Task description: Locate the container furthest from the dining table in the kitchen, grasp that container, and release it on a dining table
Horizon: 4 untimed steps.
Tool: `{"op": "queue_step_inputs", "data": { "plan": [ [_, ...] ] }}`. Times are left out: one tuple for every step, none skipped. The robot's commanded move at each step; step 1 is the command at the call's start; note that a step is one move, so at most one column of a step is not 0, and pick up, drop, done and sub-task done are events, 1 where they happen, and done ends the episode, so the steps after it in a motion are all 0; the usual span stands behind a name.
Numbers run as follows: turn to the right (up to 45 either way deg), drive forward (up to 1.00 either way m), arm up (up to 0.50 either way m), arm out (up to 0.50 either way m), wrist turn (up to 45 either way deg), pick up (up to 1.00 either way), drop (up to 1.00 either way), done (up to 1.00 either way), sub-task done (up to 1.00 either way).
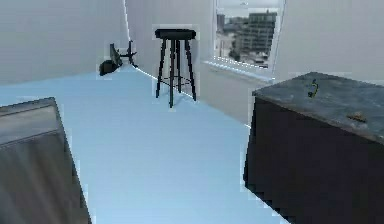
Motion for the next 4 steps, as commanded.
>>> {"op": "queue_step_inputs", "data": {
  "plan": [
    [-45.0, 0.00, 0.00, 0.00, 0.0, 0.00, 0.00, 0.00, 0.00],
    [-30.0, 0.00, 0.00, 0.00, 0.0, 0.00, 0.00, 0.00, 0.00],
    [45.0, 0.00, 0.00, 0.00, 0.0, 0.00, 0.00, 0.00, 0.00],
    [45.0, 0.00, 0.00, 0.00, 0.0, 0.00, 0.00, 0.00, 0.00]
  ]
}}
